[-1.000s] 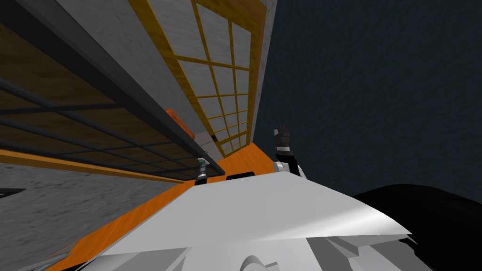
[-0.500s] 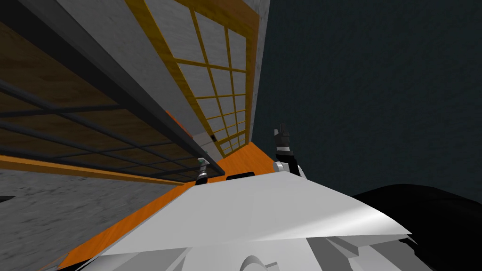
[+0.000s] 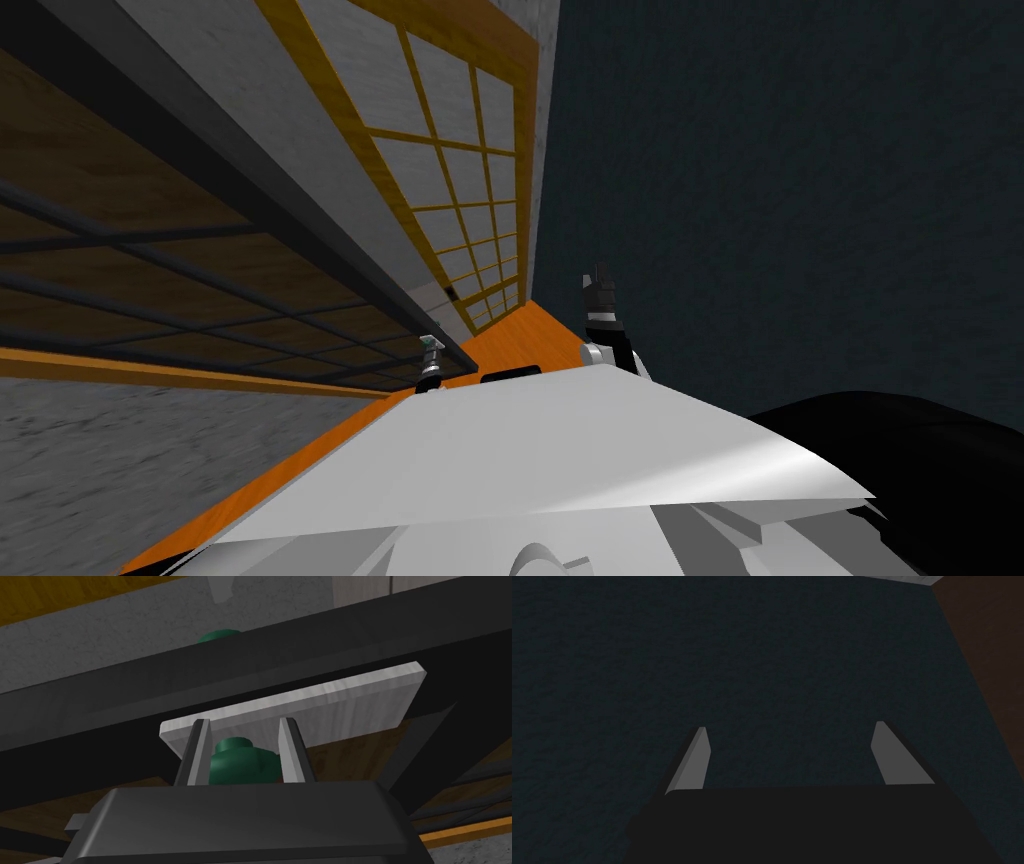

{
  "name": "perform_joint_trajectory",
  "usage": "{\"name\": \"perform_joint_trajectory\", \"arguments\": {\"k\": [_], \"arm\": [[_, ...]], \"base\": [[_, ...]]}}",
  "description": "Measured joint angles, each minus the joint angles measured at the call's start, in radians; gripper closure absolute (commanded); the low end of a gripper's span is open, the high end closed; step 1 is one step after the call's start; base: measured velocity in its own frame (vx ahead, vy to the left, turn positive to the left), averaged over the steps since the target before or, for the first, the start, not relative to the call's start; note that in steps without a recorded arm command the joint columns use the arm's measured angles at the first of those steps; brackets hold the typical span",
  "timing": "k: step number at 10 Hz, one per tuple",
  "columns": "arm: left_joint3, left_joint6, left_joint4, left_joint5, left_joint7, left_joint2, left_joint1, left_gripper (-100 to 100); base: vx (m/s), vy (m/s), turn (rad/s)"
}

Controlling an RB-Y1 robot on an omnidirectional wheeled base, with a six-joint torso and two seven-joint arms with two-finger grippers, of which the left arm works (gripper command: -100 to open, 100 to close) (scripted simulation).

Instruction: Pull the door open

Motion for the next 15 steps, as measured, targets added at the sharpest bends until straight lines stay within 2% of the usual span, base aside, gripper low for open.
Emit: {"name": "perform_joint_trajectory", "arguments": {"k": [2,3,4,5,6,7,8,9,10,11,12,13,14,15], "arm": [[-0.006,-0.018,0.025,0.012,0.044,0.002,-0.019,100],[-0.01,-0.012,0.008,0.012,0.055,0.003,-0.008,100],[-0.015,0.01,-0.032,0.018,0.073,0.002,0.012,100],[-0.023,0.007,-0.03,0.028,0.101,0.006,0.01,100],[-0.025,-0.008,-0.01,0.033,0.122,0.005,-0.003,100],[-0.031,0.012,-0.052,0.041,0.144,0.005,0.015,100],[-0.037,0.015,-0.056,0.044,0.166,0.007,0.018,100],[-0.037,0.009,-0.036,0.046,0.172,0.005,0.003,100],[-0.044,-0.006,-0.011,0.052,0.201,0.016,-0.007,100],[-0.049,-0.016,-0.001,0.064,0.231,0.017,-0.015,100],[-0.051,-0.002,-0.044,0.069,0.245,0.012,0.005,100],[-0.059,-0.013,-0.008,0.076,0.272,0.017,-0.019,100],[-0.06,0.002,-0.044,0.082,0.286,0.014,-0.003,100],[-0.071,-0.009,-0.015,0.088,0.319,0.025,-0.017,100]], "base": [[-0.038,0.021,-0.026],[-0.016,0.016,-0.066],[-0.072,0.035,-0.132],[-0.069,0.032,-0.064],[-0.055,0.023,-0.089],[-0.041,0.03,-0.048],[-0.022,0.017,0.006],[-0.045,0.021,-0.101],[-0.067,0.031,-0.138],[-0.052,0.027,-0.05],[-0.069,0.042,-0.083],[-0.059,0.028,-0.067],[-0.047,0.034,-0.103],[-0.078,0.041,-0.147]]}}
